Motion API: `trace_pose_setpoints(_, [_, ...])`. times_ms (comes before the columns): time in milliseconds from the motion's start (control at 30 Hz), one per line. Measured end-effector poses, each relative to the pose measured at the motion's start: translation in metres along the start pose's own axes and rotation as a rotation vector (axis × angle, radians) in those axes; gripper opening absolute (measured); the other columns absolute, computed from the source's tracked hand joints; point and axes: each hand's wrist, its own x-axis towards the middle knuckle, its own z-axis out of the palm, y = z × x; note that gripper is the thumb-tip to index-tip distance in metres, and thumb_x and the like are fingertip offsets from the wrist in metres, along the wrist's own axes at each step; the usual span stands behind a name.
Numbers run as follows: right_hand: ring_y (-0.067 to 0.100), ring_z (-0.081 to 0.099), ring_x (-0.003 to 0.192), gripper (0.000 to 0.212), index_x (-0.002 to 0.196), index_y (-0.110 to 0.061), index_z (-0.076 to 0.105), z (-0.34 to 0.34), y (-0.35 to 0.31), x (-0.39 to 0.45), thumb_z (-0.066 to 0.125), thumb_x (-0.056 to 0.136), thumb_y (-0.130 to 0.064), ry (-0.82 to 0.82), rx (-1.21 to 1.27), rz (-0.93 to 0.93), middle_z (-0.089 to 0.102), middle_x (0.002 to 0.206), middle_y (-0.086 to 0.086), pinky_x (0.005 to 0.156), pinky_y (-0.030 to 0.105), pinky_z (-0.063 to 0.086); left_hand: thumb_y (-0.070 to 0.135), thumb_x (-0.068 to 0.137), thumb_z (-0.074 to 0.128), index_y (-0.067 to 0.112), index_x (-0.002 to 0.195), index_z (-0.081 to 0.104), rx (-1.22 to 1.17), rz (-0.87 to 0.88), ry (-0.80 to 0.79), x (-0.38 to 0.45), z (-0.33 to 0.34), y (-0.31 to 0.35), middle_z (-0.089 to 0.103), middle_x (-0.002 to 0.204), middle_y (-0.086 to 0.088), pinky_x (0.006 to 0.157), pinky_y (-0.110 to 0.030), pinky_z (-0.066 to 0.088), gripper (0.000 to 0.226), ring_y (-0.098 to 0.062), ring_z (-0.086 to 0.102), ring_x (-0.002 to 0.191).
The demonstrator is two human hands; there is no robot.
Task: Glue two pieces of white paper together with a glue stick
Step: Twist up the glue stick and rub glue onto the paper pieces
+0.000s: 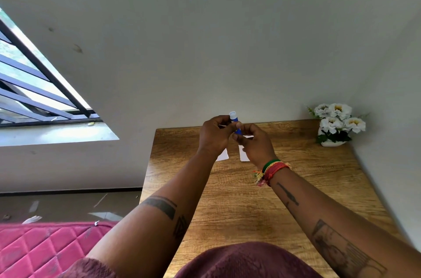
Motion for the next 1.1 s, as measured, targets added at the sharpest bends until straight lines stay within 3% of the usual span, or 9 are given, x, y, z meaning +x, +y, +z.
trace_pose_setpoints(67, [0.020,0.066,0.100,0.012,0.102,-0.032,0.065,-0.001,0.001,0.000,0.071,0.094,-0.025,-0.036,-0.006,-0.005,0.067,0.106,-0.011,0.084,0.041,0.057,0.037,0.087,0.080,0.026,0.111,0.078,0.006,-0.002,0.001,0.000,-0.001,-0.001,0.074,0.097,0.014,0.068,-0.019,0.045,0.027,-0.002,0.067,0.090])
trace_pose_setpoints(233, [0.003,0.067,0.095,0.017,0.114,-0.037,0.064,-0.003,0.005,-0.005,0.064,0.099,-0.031,-0.134,0.030,-0.006,0.069,0.121,-0.004,0.072,0.020,0.051,0.036,0.087,0.080,0.025,0.111,0.078,0.034,0.003,0.006,0.001,-0.001,-0.004,0.073,0.092,0.017,0.066,-0.015,0.045,0.027,0.003,0.066,0.084])
trace_pose_setpoints(367, [0.015,0.065,0.096,0.031,0.110,-0.031,0.060,-0.001,0.008,-0.003,0.079,0.086,-0.033,-0.079,0.013,0.023,0.064,0.119,-0.008,0.079,0.037,0.055,0.036,0.087,0.079,0.025,0.112,0.078,0.042,0.007,0.002,0.000,0.000,-0.005,0.072,0.093,0.017,0.065,-0.012,0.044,0.026,0.003,0.066,0.085])
trace_pose_setpoints(500, [0.020,0.065,0.096,0.021,0.099,-0.028,0.062,-0.001,0.010,0.000,0.079,0.086,-0.029,-0.011,-0.003,0.049,0.066,0.108,-0.010,0.085,0.047,0.056,0.037,0.086,0.081,0.026,0.111,0.078,0.040,0.016,-0.005,-0.001,0.001,-0.005,0.072,0.092,0.018,0.067,-0.014,0.045,0.027,0.003,0.066,0.085])
trace_pose_setpoints(633, [0.025,0.067,0.099,0.016,0.106,-0.025,0.067,-0.002,0.007,0.001,0.074,0.092,-0.027,-0.051,0.000,0.049,0.068,0.112,-0.006,0.086,0.045,0.056,0.038,0.086,0.081,0.028,0.110,0.078,0.039,0.008,0.003,0.000,0.001,-0.006,0.072,0.092,0.018,0.067,-0.016,0.045,0.026,0.003,0.065,0.084])
trace_pose_setpoints(700, [0.025,0.068,0.100,0.011,0.107,-0.027,0.067,-0.001,0.005,0.000,0.068,0.097,-0.025,-0.081,0.000,0.035,0.068,0.115,-0.004,0.079,0.038,0.056,0.038,0.086,0.080,0.028,0.109,0.078,0.040,0.010,0.008,0.001,-0.001,-0.007,0.073,0.093,0.018,0.069,-0.019,0.045,0.025,0.002,0.066,0.087])
trace_pose_setpoints(833, [0.020,0.068,0.097,0.023,0.125,-0.024,0.065,-0.001,0.006,-0.003,0.054,0.105,-0.023,-0.149,0.011,0.033,0.068,0.122,0.000,0.071,0.026,0.054,0.036,0.087,0.079,0.028,0.108,0.078,0.041,0.016,-0.001,0.001,-0.002,-0.008,0.072,0.092,0.018,0.071,-0.021,0.047,0.023,0.001,0.065,0.088])
trace_pose_setpoints(967, [0.012,0.068,0.091,0.024,0.122,-0.035,0.062,-0.001,0.005,-0.007,0.064,0.099,-0.027,-0.144,0.043,0.026,0.066,0.119,-0.012,0.065,0.019,0.052,0.035,0.089,0.078,0.028,0.109,0.078,0.065,0.013,0.011,0.002,-0.004,-0.011,0.072,0.092,0.019,0.068,-0.018,0.046,0.021,0.003,0.065,0.085])
trace_pose_setpoints(1100, [0.020,0.065,0.103,0.026,0.111,-0.029,0.062,0.002,0.009,-0.004,0.077,0.090,-0.027,-0.057,-0.003,0.024,0.065,0.112,-0.014,0.086,0.042,0.055,0.034,0.090,0.078,0.025,0.113,0.078,0.087,0.022,0.010,0.001,-0.003,-0.013,0.071,0.091,0.020,0.066,-0.012,0.044,0.025,0.007,0.064,0.082])
